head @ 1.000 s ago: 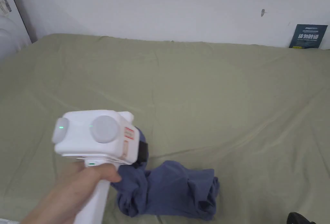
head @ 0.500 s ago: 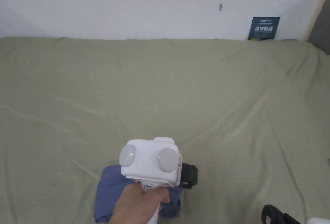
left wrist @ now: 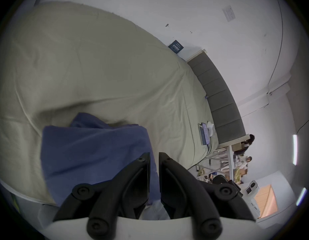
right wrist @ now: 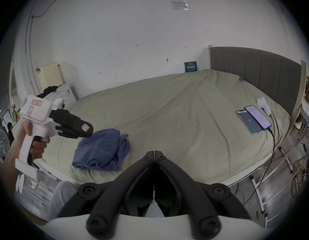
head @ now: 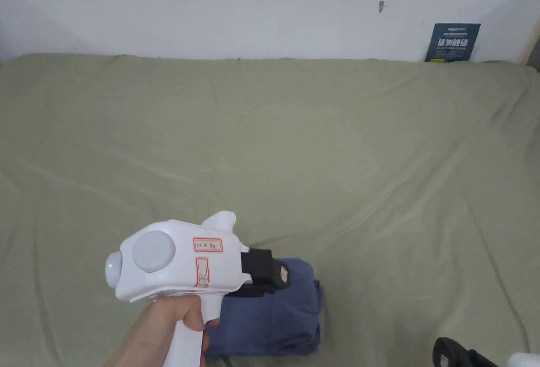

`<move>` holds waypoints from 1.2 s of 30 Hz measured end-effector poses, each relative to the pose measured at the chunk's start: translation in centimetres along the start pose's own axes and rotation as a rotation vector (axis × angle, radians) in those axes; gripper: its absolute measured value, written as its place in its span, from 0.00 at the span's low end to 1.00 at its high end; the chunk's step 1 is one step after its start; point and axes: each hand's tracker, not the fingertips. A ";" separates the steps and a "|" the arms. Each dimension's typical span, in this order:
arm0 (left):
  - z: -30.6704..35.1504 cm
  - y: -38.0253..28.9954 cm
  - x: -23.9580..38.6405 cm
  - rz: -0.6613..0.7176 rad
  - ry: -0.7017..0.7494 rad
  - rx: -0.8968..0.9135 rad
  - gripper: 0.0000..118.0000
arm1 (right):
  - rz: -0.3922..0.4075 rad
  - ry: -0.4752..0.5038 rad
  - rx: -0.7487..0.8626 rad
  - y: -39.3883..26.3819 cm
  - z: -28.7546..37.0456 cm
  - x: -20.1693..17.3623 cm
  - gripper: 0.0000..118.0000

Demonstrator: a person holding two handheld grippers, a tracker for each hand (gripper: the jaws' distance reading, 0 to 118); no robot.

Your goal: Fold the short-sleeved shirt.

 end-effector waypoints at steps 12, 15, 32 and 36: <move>-6.8 -0.8 -4.5 0.017 -0.069 -0.098 0.06 | 0.023 -0.004 -0.082 0.1 -1.3 0.8 0.00; -5.2 -0.3 -3.7 0.006 -0.057 -0.096 0.06 | -0.003 0.065 -0.100 1.2 -2.7 0.1 0.00; 11.3 -1.1 -11.8 0.056 0.175 0.095 0.07 | -0.253 0.721 -0.624 3.0 -24.3 -6.2 0.00; 11.2 -1.1 -13.1 0.067 0.111 0.080 0.07 | -0.466 0.826 -0.667 0.3 -25.9 -1.8 0.00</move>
